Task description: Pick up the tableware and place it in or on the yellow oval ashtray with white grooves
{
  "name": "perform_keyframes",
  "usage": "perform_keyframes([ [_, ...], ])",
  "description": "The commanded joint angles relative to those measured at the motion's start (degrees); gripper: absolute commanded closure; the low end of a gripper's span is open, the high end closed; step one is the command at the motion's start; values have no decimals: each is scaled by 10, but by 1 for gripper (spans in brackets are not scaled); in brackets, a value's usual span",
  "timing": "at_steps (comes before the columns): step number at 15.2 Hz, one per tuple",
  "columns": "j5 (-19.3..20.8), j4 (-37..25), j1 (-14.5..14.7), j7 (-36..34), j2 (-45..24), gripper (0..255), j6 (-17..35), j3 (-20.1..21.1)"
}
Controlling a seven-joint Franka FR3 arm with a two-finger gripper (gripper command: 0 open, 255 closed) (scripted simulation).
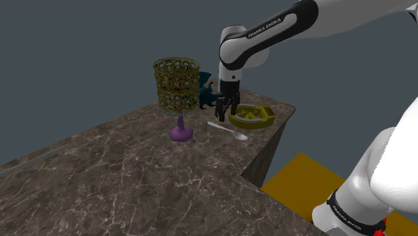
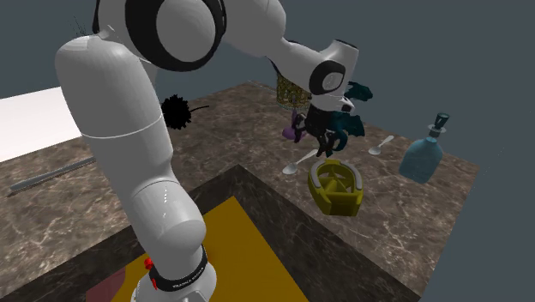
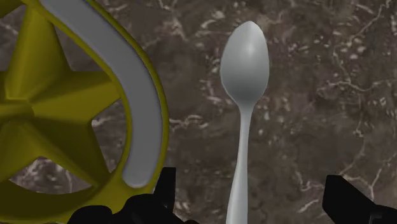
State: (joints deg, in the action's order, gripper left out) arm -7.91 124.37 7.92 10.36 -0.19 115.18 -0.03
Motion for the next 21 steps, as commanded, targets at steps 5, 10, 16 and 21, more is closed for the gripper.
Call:
perform_keyframes([
  [5,-8,6,5,9,-31,0,37,5],
  [10,-11,23,7,11,-41,0,64,7],
  [16,-11,23,6,11,-42,0,64,7],
  [21,-11,25,6,12,-41,255,65,7],
])
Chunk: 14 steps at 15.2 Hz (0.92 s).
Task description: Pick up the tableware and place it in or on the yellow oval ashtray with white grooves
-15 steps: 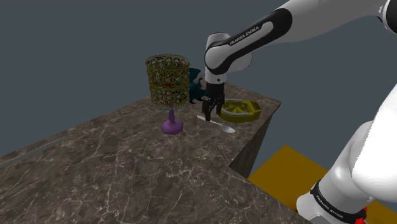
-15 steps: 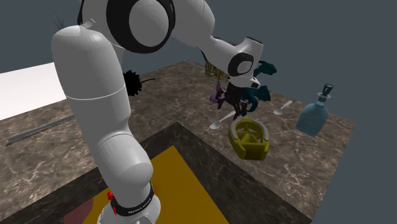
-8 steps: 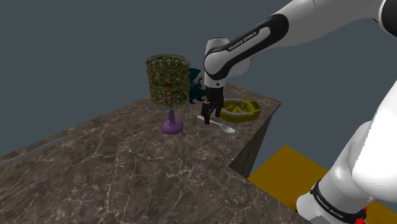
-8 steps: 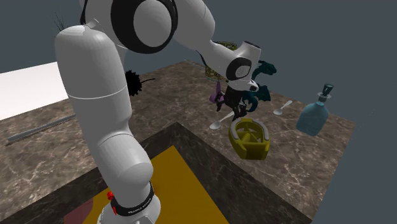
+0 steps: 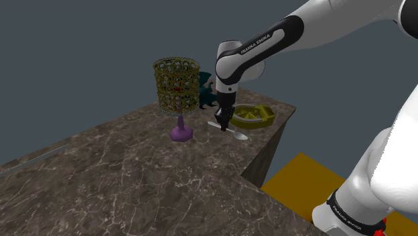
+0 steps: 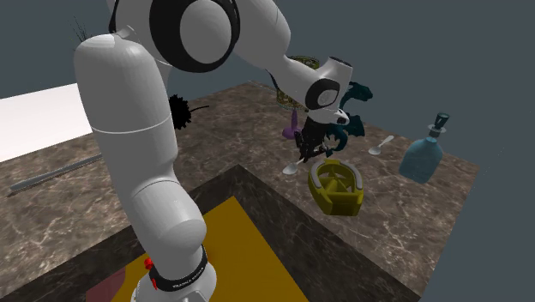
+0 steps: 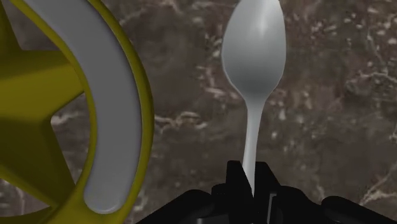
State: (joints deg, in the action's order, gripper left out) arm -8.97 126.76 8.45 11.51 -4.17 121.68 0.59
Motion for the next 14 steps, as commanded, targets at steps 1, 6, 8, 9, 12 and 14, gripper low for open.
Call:
perform_keyframes([
  [1,0,1,1,0,-1,255,0,1],
  [6,0,-4,1,-2,3,255,-8,1],
  [8,1,-10,1,-4,11,255,-23,1],
  [9,2,-13,1,-5,16,255,-30,0],
  [12,4,-24,0,-8,27,255,-53,0],
  [14,5,-31,0,-10,35,255,-67,0],
])
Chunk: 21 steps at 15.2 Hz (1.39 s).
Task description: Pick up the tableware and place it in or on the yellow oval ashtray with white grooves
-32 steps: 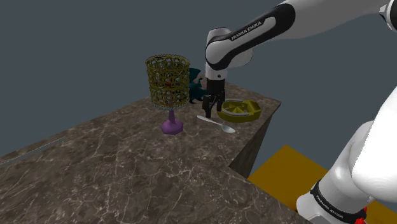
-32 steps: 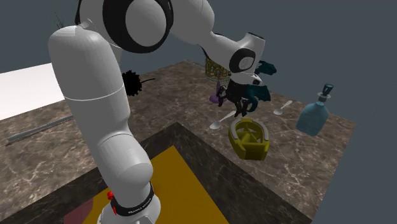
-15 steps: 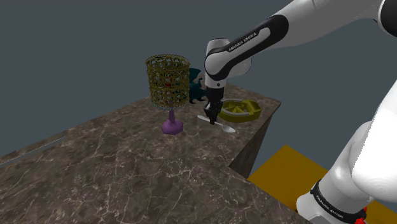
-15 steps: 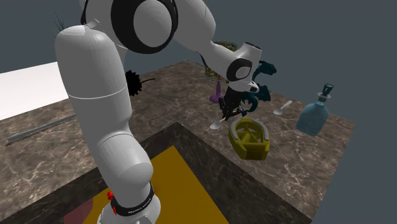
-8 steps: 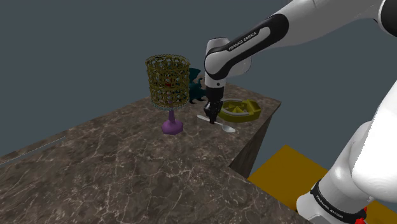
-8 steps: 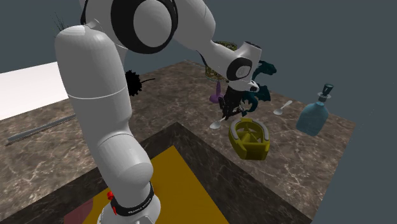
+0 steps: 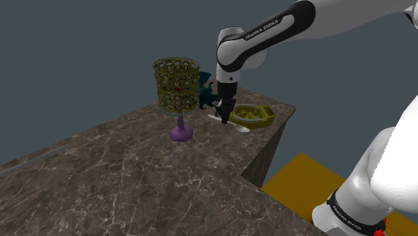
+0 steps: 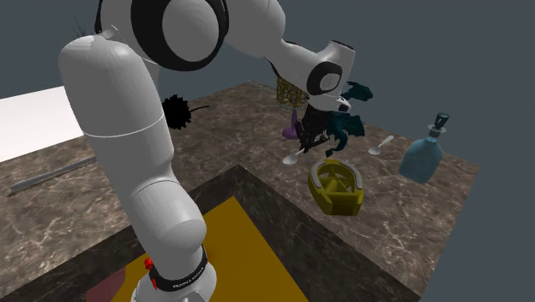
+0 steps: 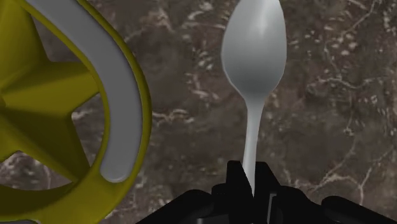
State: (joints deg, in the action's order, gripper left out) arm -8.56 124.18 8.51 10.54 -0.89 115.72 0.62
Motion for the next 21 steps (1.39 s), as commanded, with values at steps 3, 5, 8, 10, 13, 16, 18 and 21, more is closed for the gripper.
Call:
perform_keyframes([
  [3,2,-18,-1,-3,12,255,-30,-1],
  [5,3,-27,-1,-5,18,255,-45,-1],
  [8,4,-41,-1,-8,26,255,-67,-1],
  [10,5,-51,-1,-10,31,255,-82,-1],
  [13,6,-67,-2,-13,38,255,-104,-2],
  [16,9,-72,-9,-1,43,255,-116,-9],
  [18,15,-70,-22,24,47,255,-122,-24],
  [21,25,-74,-42,63,49,255,-131,-46],
])
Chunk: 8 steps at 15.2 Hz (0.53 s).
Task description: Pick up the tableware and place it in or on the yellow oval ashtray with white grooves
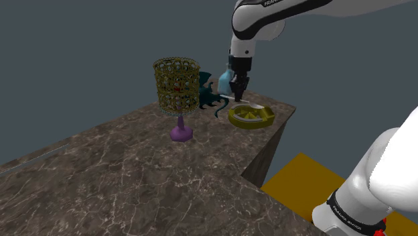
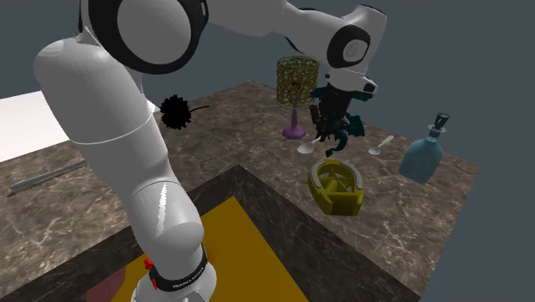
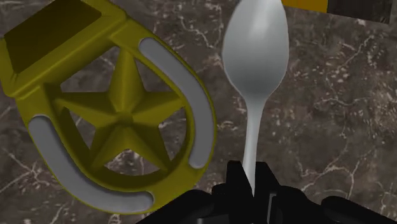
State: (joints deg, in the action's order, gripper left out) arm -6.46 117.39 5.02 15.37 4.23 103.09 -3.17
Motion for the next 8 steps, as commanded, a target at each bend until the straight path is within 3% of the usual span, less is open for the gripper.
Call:
perform_keyframes([
  [1,7,-8,-14,27,-3,255,-8,-16],
  [6,21,-30,-48,93,-15,255,-24,-53],
  [8,21,-18,-48,95,-18,255,-9,-53],
])
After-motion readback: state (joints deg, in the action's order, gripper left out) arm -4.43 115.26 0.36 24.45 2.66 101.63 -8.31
